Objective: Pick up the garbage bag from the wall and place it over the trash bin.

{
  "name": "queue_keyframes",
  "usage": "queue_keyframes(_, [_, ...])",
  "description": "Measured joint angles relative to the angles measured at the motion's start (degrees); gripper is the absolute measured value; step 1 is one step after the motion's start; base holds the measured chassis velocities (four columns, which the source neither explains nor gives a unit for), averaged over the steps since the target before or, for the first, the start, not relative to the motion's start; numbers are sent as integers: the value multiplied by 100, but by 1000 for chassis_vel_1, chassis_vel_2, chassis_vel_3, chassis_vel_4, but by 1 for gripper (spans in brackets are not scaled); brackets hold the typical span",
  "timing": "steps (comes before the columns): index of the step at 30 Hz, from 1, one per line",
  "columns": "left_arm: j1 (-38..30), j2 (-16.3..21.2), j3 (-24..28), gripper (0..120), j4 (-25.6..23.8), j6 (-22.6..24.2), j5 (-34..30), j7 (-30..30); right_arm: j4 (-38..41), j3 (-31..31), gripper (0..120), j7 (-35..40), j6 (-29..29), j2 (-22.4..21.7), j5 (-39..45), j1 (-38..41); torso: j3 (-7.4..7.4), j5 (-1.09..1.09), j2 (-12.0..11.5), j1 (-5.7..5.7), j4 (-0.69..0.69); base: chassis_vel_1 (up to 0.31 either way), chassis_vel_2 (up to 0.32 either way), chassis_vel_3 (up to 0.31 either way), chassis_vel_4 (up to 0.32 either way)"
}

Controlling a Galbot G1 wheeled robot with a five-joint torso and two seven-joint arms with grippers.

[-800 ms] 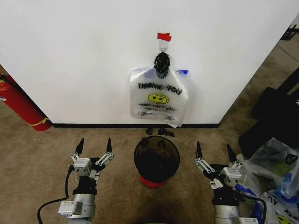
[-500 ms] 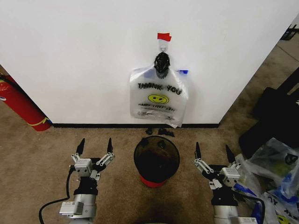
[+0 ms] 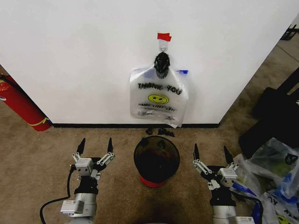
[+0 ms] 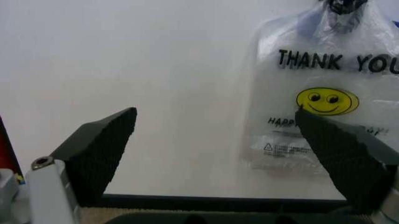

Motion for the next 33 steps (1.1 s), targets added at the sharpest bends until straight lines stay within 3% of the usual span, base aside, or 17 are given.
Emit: queue_keyframes(33, [35,9,-14,100,-54,12,2,-13,34,8,100,-1,-4,-30,68,42,0,0,0,0,0,0,0,0,0])
